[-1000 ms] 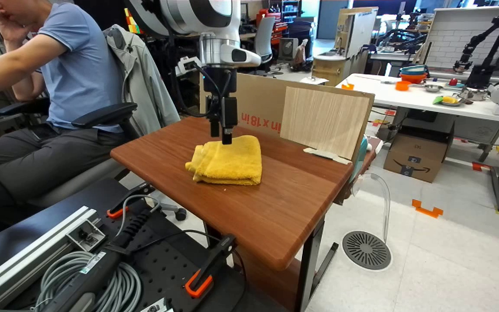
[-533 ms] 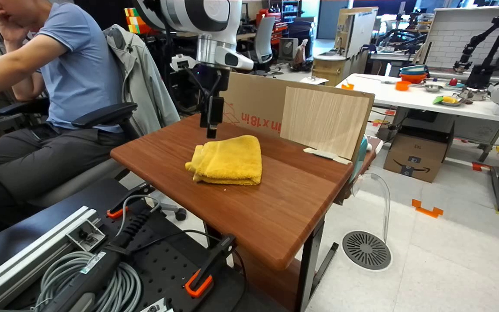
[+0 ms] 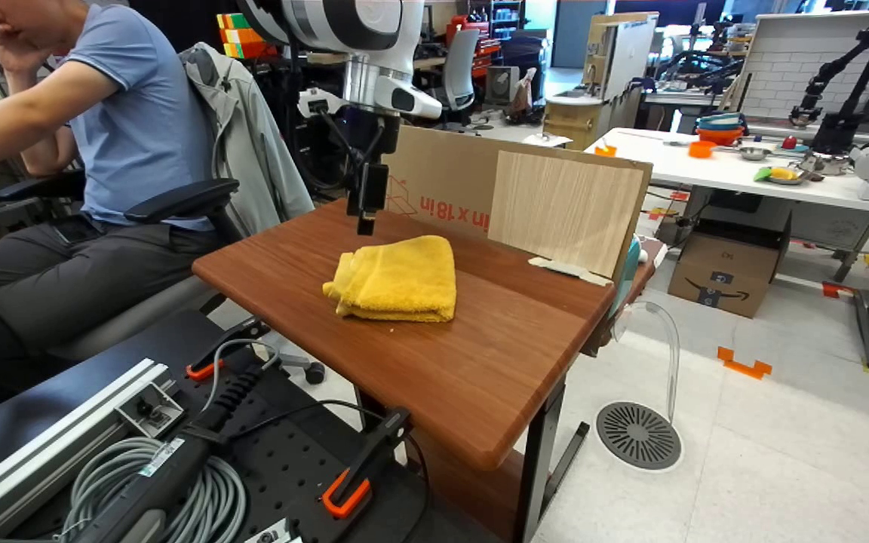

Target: Use the yellow towel to wipe the table

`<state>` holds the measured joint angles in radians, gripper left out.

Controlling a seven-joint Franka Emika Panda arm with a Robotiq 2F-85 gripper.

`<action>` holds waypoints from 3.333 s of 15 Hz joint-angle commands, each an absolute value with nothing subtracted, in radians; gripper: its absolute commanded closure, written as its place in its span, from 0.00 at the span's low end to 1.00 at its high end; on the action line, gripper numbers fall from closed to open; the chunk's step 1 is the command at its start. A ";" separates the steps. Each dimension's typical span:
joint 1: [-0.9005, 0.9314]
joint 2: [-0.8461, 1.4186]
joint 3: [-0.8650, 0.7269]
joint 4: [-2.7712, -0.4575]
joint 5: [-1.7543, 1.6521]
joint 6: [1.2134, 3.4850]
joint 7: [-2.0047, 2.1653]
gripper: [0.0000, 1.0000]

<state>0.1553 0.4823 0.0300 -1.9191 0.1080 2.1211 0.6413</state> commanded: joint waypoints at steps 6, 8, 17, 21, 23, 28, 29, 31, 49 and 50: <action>0.065 0.520 0.014 -2.149 0.292 2.506 0.542 0.00; 0.048 0.542 0.017 -2.189 0.321 2.574 0.507 0.00; 0.140 0.459 0.068 -2.309 0.322 2.733 0.466 0.00; 0.206 0.446 0.102 -2.319 0.311 2.726 0.485 0.00; 0.229 0.465 0.120 -2.295 0.310 2.705 0.479 0.00; 0.269 0.545 0.157 -2.203 0.311 2.647 0.485 0.00; 0.278 0.555 0.159 -2.188 0.310 2.645 0.490 0.00; 0.297 0.573 0.156 -2.142 0.309 2.622 0.509 0.00; 0.219 0.803 0.064 -1.677 0.347 2.566 0.781 0.00; 0.183 0.793 0.072 -1.693 0.364 2.556 0.771 0.00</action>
